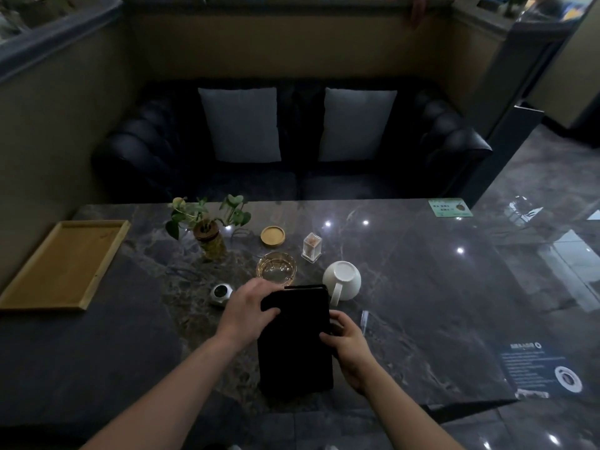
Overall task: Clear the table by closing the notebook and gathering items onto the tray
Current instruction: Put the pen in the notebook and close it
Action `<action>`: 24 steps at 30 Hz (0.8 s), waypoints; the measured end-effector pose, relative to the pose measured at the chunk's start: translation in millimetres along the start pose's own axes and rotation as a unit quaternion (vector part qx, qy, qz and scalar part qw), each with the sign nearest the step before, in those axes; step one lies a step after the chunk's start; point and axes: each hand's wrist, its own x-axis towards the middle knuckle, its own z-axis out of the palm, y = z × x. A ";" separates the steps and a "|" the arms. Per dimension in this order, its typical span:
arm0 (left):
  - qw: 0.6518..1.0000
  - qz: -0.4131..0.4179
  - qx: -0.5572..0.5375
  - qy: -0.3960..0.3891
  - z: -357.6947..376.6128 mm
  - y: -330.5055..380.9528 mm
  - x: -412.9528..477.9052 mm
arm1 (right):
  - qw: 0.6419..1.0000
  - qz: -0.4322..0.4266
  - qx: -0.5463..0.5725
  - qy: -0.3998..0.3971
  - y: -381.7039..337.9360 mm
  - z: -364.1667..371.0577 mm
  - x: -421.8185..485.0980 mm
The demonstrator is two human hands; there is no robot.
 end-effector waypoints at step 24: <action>0.998 0.008 0.025 0.057 10.7 8.9 -16.1 | 0.816 0.022 -0.534 0.218 -1.4 -74.9 56.9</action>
